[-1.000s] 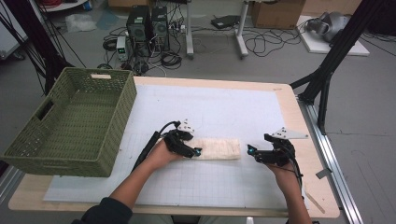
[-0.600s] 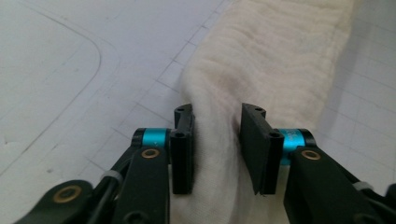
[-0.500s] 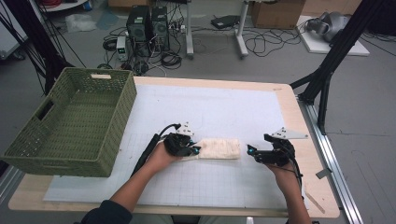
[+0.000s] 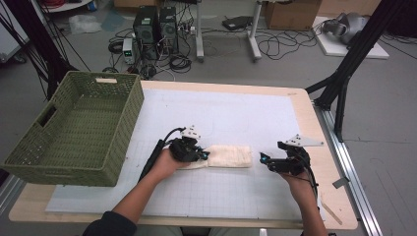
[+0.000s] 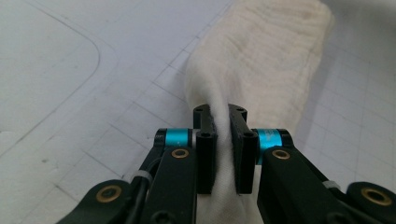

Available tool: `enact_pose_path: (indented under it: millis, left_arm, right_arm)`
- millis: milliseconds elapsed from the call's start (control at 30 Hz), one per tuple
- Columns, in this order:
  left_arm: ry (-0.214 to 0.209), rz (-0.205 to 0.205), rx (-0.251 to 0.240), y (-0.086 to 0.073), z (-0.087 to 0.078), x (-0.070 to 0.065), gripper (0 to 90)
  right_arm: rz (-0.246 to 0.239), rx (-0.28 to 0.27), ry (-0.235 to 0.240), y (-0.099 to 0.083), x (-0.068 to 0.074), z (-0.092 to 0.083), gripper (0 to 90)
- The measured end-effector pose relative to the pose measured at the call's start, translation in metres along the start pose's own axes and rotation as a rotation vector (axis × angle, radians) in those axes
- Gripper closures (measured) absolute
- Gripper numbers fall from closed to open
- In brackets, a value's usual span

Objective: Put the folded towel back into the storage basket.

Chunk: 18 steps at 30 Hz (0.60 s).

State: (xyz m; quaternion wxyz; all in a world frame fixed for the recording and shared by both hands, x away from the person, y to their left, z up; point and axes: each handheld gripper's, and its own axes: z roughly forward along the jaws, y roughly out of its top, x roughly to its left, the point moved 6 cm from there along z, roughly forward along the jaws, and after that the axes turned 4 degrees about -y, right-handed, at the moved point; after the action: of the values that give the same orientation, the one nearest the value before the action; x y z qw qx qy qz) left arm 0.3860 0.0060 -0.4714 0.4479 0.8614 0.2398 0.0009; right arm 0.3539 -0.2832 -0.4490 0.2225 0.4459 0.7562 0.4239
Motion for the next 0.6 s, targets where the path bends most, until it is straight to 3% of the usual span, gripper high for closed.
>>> enact_pose_path:
  millis: [167, 267, 433, 600]
  left_arm:
    - [-0.001, -0.030, -0.068, 0.008, -0.016, 0.002, 82.9]
    - [0.020, -0.055, -0.100, 0.013, -0.029, 0.004, 82.9]
    - [0.080, -0.110, -0.177, 0.024, -0.053, 0.012, 82.8]
    - [0.143, -0.131, -0.231, 0.041, -0.077, 0.016, 82.8]
  right_arm:
    - [0.004, 0.000, 0.002, 0.000, 0.001, -0.001, 12.4]
    - [0.002, -0.003, 0.001, 0.000, 0.000, -0.001, 12.4]
    - [0.002, 0.001, 0.001, 0.000, 0.000, 0.000, 12.4]
    - [0.008, -0.002, 0.002, 0.000, 0.001, -0.001, 12.4]
